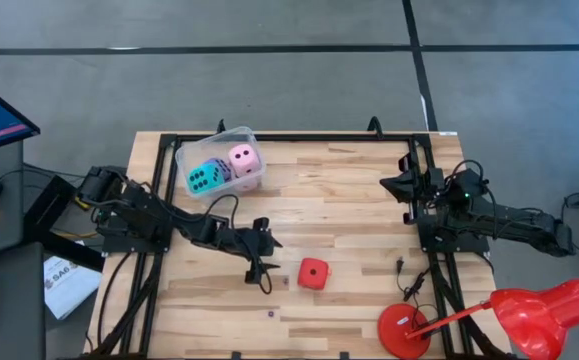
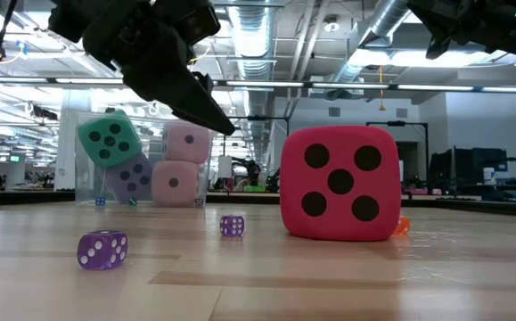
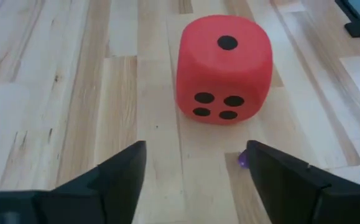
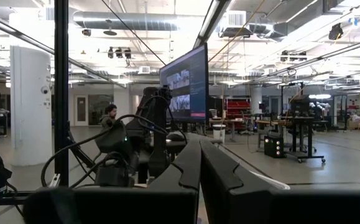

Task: Pick & Place Dice
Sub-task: Put the top small purple dice into the transparent container

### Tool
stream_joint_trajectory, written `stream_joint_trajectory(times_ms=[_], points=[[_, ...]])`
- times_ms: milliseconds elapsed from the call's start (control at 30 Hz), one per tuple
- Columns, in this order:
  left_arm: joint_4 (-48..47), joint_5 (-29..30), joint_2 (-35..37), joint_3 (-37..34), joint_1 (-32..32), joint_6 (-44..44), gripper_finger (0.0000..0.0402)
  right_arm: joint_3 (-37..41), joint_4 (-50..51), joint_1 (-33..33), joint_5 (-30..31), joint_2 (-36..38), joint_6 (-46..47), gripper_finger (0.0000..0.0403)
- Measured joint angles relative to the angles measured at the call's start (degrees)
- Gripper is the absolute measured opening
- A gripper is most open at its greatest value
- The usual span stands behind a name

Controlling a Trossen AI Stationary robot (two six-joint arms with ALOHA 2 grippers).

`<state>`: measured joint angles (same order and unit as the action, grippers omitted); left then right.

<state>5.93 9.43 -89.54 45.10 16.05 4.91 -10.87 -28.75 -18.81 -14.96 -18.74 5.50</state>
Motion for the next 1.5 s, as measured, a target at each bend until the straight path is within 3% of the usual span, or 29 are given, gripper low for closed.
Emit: stream_joint_trajectory(times_ms=[333,567,1067,1500], points=[[3.28,-0.02,-0.31,0.0,0.29,0.14,0.0289,0.0,0.0,-0.02,0.0,0.0,0.0,0.0],[6.12,-0.52,-5.55,0.02,2.43,0.48,0.0289,-0.01,-0.02,-0.01,0.0,0.02,-0.02,0.0],[14.85,-6.86,-16.59,0.02,3.5,0.48,0.0289,0.0,0.02,-0.01,0.0,0.0,0.0,0.0],[19.31,-11.37,-20.04,0.02,2.33,1.17,0.0289,0.0,0.0,-0.02,0.0,0.02,-0.04,0.0]])
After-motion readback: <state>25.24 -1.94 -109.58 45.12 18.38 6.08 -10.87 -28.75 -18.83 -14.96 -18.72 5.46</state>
